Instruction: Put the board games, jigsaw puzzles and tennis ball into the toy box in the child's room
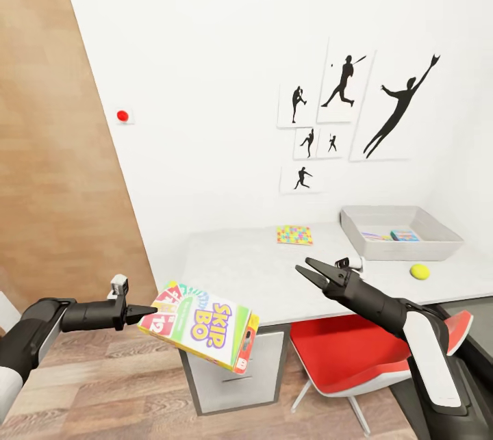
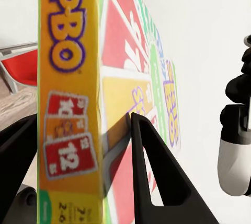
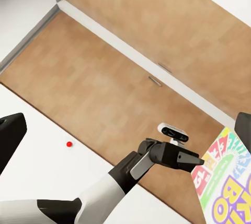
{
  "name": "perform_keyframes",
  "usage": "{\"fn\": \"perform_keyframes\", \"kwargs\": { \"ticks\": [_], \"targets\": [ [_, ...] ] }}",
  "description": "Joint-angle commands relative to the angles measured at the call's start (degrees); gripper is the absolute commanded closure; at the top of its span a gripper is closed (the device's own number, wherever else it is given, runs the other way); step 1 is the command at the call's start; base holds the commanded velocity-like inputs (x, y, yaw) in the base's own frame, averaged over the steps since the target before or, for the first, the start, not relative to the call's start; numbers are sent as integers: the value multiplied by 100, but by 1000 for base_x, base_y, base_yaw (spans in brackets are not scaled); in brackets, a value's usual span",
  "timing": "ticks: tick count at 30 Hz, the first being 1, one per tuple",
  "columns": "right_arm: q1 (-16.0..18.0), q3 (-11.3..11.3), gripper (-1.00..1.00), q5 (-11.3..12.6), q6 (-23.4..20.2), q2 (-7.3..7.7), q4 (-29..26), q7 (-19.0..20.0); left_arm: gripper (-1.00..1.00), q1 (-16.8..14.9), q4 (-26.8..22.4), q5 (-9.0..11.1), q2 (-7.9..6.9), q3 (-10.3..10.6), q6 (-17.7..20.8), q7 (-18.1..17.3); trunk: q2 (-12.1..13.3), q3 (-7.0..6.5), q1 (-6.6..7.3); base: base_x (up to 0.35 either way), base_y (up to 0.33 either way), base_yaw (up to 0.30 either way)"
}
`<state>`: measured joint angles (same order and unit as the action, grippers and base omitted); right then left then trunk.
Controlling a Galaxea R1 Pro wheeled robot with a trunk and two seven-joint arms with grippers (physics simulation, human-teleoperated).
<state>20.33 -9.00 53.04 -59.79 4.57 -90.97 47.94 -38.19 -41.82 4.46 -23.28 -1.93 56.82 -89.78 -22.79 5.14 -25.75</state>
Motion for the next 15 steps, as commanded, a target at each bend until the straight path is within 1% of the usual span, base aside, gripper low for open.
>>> {"fn": "perform_keyframes", "kwargs": {
  "ticks": [1, 9, 12, 15],
  "targets": [
    [6, -5, -100, -22, -21, 0, 0, 32, 100, -4, -1, 2, -1, 4, 57, -22, -13, 13, -4, 0, 0, 0],
    [6, -5, -100, -22, -21, -8, 0, 24, 100, -4, -1, 9, -3, 7, 57, -22, -13, 13, -4, 0, 0, -14],
    [6, -5, -100, -22, -21, -9, 0, 25, 100, -4, -1, 17, -1, 8, 57, -22, -13, 13, -4, 0, 0, -195],
    [4, -5, -100, -22, -21, -9, 0, 25, 100, -4, -1, 25, -3, 14, 53, -22, -13, 9, -4, 0, 0, -255]
  ]
}}
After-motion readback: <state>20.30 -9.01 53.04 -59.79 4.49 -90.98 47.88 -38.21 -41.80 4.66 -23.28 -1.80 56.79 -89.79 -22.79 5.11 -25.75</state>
